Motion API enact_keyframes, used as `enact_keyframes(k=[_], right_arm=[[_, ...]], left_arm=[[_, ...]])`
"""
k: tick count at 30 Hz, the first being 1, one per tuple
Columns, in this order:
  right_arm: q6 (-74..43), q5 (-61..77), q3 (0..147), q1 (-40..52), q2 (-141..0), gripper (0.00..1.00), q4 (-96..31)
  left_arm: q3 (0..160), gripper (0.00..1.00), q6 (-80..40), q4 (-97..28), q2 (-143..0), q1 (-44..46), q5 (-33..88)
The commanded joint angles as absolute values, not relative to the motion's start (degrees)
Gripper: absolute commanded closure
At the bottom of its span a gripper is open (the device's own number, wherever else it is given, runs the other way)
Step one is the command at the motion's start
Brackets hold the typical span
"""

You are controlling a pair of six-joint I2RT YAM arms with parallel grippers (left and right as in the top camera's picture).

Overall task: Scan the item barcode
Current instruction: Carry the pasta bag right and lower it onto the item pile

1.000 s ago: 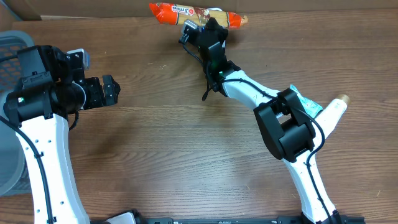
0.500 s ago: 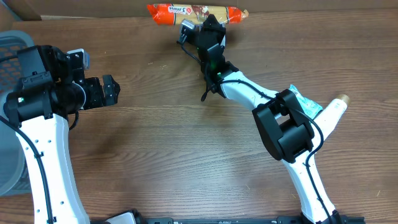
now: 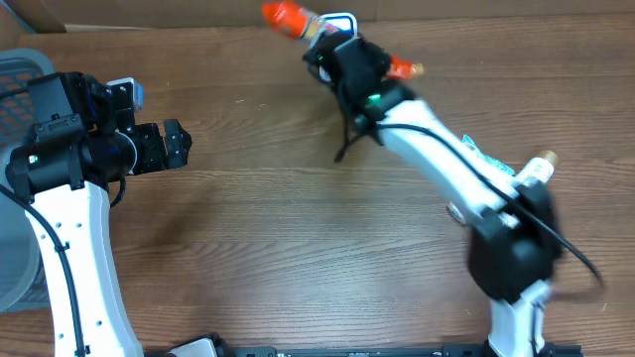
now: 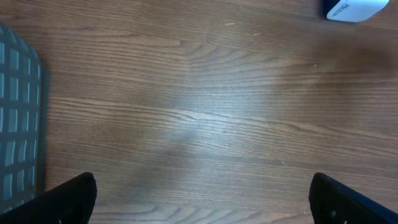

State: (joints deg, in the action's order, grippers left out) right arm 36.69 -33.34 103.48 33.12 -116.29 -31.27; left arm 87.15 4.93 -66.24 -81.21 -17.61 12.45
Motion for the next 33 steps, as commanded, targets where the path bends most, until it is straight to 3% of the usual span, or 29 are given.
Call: enact_keyframes(k=[1, 6, 11, 19, 25, 27, 30, 31, 33], right_arm=[[10.20, -23.59, 106.21, 31.94, -99.98, 0.96, -39.64], [-15.22, -10.59, 106.21, 24.80, -92.44, 0.96, -61.43], [-22.74, 0.34, 105.16, 12.27, -92.55, 0.96, -78.19], [-16.29, 22.22, 88.14, -7.64, -93.69, 0.96, -69.38], [-12.27, 29.34, 74.54, -16.80, -93.95, 0.96, -59.35], [-11.51, 29.67, 71.68, -18.11, -93.95, 0.88, -57.54], [-11.44, 29.61, 69.65, -18.79, -93.95, 0.55, -56.60], [-11.20, 29.21, 69.60, -18.76, -93.95, 0.37, -56.66], [-9.93, 29.28, 69.63, -18.76, -93.91, 0.25, -56.71]], left_arm=[[88.23, 0.00, 6.22, -66.19, -80.25, -17.32, 13.10], [88.23, 0.00, 6.24, -66.19, -80.25, -17.32, 13.13], [88.23, 0.00, 6.24, -66.19, -80.25, -17.32, 13.13], [88.23, 0.00, 6.24, -66.19, -80.25, -17.32, 13.13], [88.23, 0.00, 6.24, -66.19, -80.25, -17.32, 13.13], [88.23, 0.00, 6.22, -66.19, -80.25, -17.32, 13.13], [88.23, 0.00, 6.24, -66.19, -80.25, -17.32, 13.10], [88.23, 0.00, 6.22, -66.19, -80.25, -17.32, 13.13], [88.23, 0.00, 6.24, -66.19, -80.25, -17.32, 13.10]])
